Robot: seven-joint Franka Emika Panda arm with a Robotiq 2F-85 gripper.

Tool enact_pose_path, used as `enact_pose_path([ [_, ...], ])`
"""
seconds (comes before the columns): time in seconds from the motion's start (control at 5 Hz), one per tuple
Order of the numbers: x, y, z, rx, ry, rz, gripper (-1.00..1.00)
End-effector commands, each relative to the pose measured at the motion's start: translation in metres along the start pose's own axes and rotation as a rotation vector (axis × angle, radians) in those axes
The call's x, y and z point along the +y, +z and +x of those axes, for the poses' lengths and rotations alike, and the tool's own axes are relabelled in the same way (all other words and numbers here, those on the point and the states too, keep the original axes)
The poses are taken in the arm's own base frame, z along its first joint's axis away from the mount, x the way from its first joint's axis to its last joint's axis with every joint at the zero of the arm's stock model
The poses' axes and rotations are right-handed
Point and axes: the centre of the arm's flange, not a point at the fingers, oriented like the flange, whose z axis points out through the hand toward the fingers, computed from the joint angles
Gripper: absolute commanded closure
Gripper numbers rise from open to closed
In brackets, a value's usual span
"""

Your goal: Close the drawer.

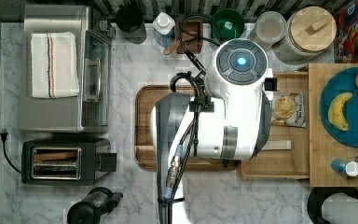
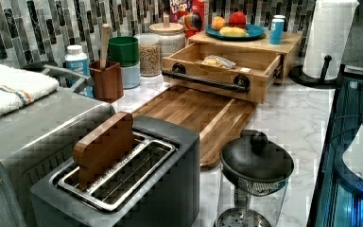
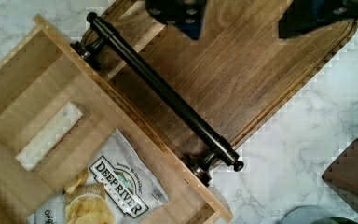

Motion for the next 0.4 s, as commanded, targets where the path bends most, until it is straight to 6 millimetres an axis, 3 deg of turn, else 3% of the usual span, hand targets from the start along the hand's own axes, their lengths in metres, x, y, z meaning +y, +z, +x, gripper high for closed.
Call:
enact_pose_path([
  [0.2, 0.001, 0.0, 0.001, 0.003, -0.012, -0.002, 1.0],
  [0.4, -0.019, 0.01, -0.025, 0.006, -0.055, -0.031, -1.0],
])
